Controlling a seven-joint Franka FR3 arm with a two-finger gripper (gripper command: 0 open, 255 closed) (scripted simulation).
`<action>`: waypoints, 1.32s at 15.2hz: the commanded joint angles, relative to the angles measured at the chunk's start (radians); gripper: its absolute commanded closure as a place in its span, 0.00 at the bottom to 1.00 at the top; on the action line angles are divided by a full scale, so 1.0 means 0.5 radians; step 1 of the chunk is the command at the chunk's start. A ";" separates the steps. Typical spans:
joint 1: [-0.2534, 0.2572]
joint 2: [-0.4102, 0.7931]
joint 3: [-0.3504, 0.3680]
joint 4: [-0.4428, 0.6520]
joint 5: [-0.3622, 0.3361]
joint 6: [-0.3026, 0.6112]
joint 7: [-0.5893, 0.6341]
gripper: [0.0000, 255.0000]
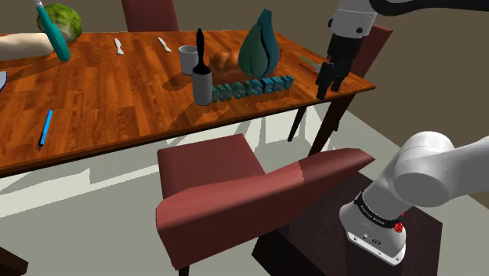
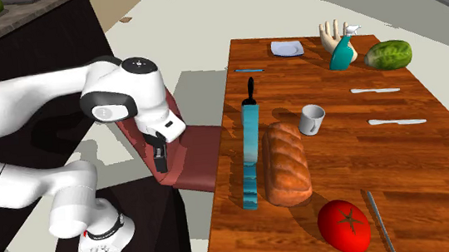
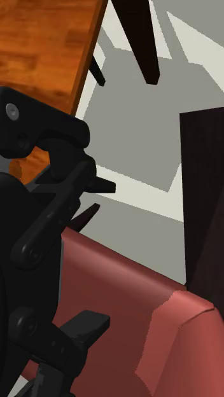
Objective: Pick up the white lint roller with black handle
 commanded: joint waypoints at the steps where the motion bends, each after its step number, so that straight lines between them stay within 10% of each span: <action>1: 0.000 0.000 0.000 0.000 0.000 0.000 0.000 0.00; 20: 0.159 1.233 0.358 0.995 -0.221 0.531 0.145 0.00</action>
